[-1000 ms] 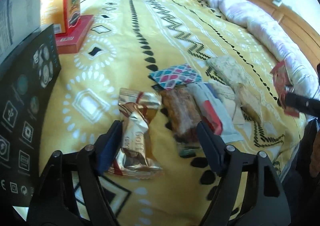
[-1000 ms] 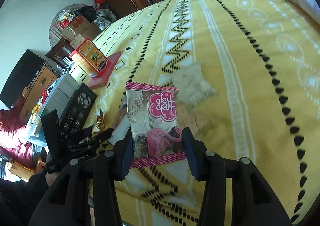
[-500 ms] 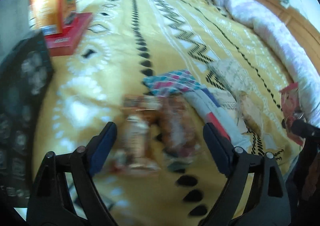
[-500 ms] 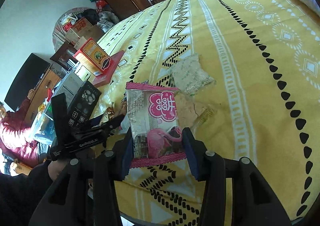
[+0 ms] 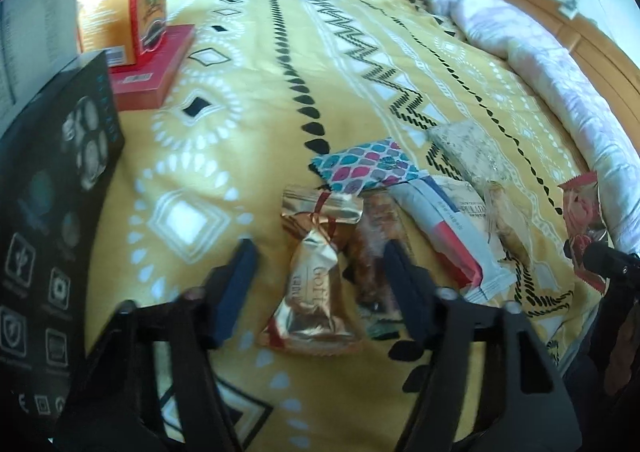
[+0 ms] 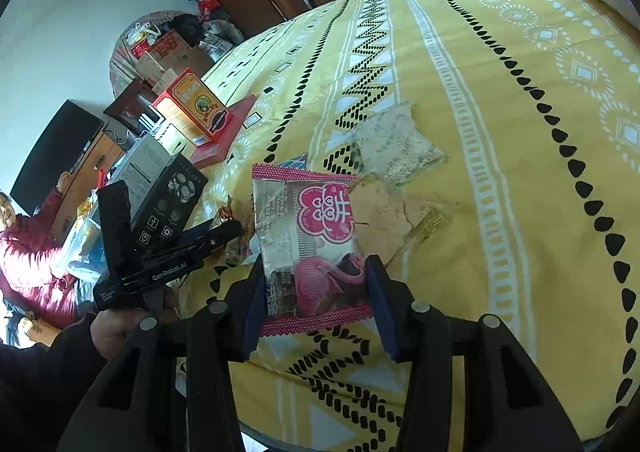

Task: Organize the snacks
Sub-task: 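Grasp the gold Goffi candy with the left gripper while right gripper holds pink candy, then carry both candies to the clear bowl and open both grippers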

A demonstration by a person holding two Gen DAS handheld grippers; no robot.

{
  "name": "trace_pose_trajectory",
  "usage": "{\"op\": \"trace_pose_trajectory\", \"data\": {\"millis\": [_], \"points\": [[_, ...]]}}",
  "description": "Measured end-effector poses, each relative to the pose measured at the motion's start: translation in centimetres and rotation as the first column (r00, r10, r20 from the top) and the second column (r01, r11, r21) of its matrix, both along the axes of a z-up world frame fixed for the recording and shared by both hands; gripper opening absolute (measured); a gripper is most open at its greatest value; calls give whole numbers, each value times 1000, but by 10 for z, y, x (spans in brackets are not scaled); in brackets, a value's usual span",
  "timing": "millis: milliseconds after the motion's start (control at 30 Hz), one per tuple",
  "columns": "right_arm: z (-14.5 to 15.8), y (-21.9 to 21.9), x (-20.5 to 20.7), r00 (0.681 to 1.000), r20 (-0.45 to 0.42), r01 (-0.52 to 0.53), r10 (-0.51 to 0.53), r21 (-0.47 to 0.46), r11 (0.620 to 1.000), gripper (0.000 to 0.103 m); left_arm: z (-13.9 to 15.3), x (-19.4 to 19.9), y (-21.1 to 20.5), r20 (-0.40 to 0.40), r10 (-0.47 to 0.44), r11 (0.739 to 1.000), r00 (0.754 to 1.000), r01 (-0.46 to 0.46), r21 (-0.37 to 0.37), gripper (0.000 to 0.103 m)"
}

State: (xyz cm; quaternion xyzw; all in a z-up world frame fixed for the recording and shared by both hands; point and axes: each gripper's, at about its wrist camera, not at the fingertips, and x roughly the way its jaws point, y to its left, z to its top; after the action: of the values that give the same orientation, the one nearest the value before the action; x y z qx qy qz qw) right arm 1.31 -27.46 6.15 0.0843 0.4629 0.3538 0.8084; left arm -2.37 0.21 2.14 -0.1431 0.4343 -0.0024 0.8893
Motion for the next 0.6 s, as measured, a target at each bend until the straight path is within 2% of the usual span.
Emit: {"op": "trace_pose_trajectory", "data": {"millis": [33, 100, 133, 333, 467, 600], "points": [[2, 1, -1, 1000, 9, -1, 1, -6, 1000, 51, 1, 1, 0, 3, -16, 1000, 1000, 16, -27, 38], [8, 6, -4, 999, 33, -5, 5, -19, 1000, 51, 6, 1, -2, -3, -23, 1000, 1000, 23, -18, 31], [10, 7, -5, 999, 41, -7, 8, -22, 1000, 50, 10, -1, -4, -3, -28, 1000, 1000, 28, -7, 22], [34, 24, -10, 995, 97, -19, 23, -36, 999, 50, 54, -16, 8, 72, 16, 1000, 997, -14, -27, 21], [59, 44, -13, 988, 147, -44, 49, -38, 998, 50, 95, -29, 24, 130, 63, 998, 989, -64, 1, 21], [95, 78, -14, 971, 216, -98, 103, -30, 995, 50, 144, -52, 49, 216, 114, 990, 970, -129, 56, 21]]}}
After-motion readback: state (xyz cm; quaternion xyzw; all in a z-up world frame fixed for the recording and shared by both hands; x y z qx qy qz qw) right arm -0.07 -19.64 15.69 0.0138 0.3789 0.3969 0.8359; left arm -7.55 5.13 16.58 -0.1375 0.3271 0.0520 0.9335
